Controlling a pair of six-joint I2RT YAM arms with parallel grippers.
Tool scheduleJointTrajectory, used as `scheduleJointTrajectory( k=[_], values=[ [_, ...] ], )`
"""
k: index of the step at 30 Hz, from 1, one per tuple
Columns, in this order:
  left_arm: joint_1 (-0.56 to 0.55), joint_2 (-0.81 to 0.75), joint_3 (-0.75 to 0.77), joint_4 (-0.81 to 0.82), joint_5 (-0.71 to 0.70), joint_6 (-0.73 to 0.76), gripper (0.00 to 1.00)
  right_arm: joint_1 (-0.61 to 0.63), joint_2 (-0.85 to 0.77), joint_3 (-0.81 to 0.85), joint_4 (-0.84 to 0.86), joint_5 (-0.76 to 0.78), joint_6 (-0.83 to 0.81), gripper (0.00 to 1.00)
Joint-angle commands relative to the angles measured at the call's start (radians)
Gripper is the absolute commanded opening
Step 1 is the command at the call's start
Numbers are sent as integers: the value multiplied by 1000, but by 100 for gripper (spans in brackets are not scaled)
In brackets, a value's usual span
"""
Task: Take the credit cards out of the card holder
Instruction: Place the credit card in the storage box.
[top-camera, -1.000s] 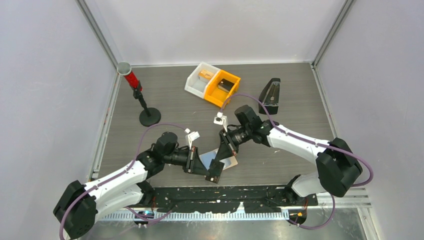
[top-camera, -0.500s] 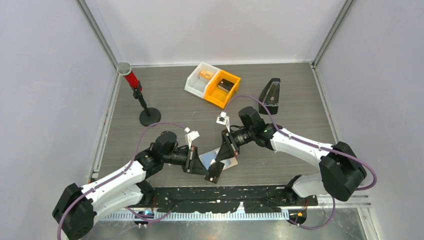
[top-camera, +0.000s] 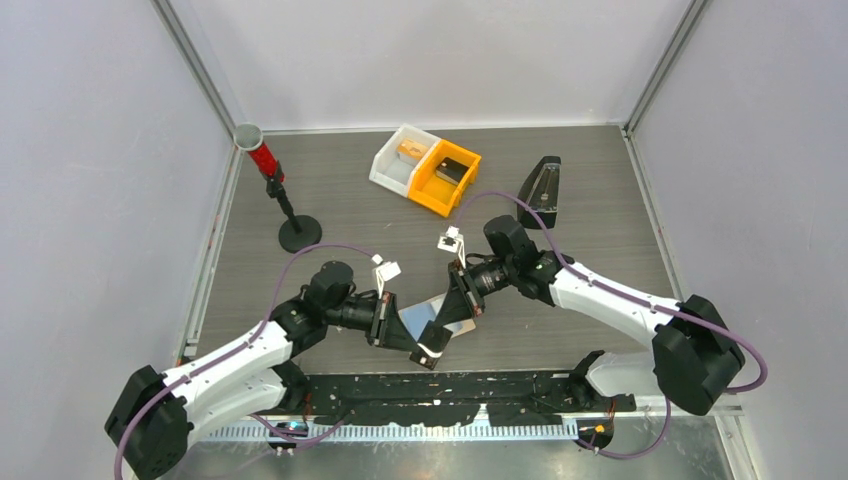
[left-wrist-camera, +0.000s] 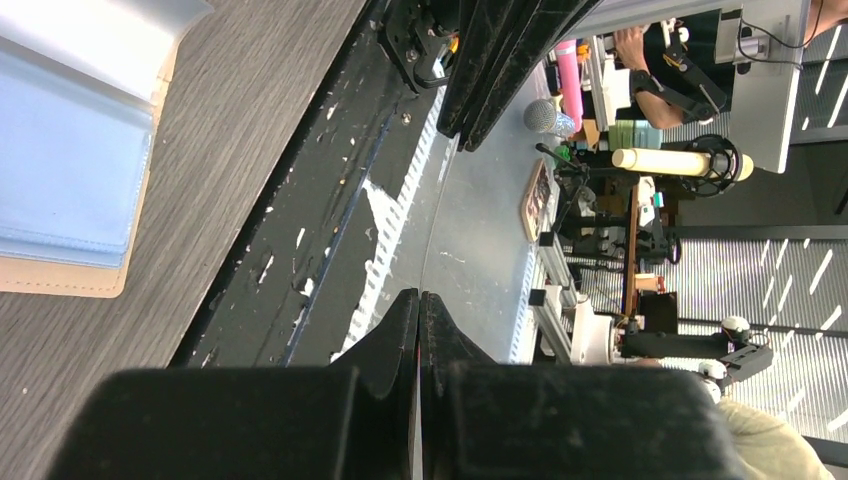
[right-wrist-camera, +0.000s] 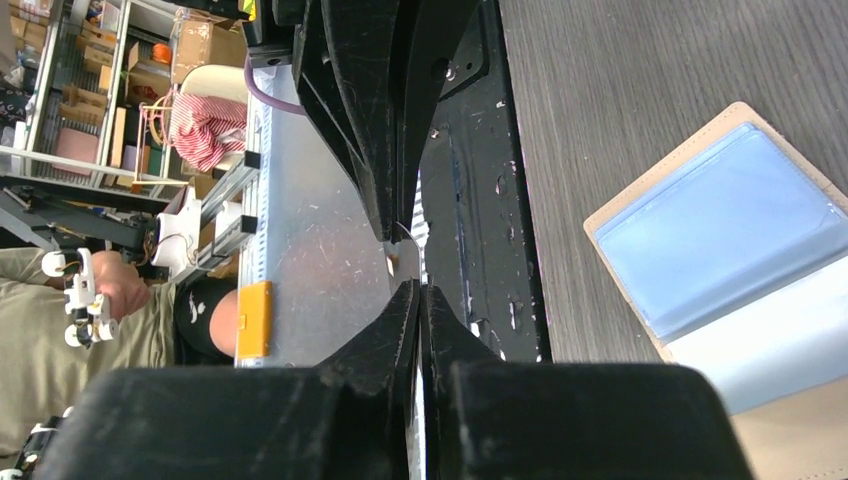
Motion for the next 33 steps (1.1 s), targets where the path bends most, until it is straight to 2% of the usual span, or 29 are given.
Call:
scheduleJointTrajectory(
  k=[1, 5, 8, 13, 16, 20, 23, 24, 33],
  values=[
    [4, 1, 59, 67, -6, -12, 0, 10, -40, -16, 7, -66, -2, 6],
    [6, 2, 92, -6, -26, 19, 0, 10, -64, -38, 55, -77, 21, 5],
    [5, 5, 115, -75, -53, 45, 7, 5, -78, -49, 93, -54, 53, 5],
    [10, 14, 130, -104, -101, 55, 37, -44, -65, -92, 225, -3, 174, 5],
    [13, 18, 147, -141, -138, 75, 48, -84, -67, -136, 317, 29, 246, 5],
    [14, 14, 191, -265, -238, 128, 61, -124, -84, -156, 321, 77, 274, 5],
    [14, 3, 232, -355, -297, 171, 92, -174, -99, -154, 331, 133, 321, 5],
    [13, -4, 241, -382, -317, 187, 98, -181, -107, -152, 339, 149, 332, 5],
    [14, -122, 359, -685, -551, 315, 99, -226, -58, 15, 306, 477, 381, 5]
  ],
)
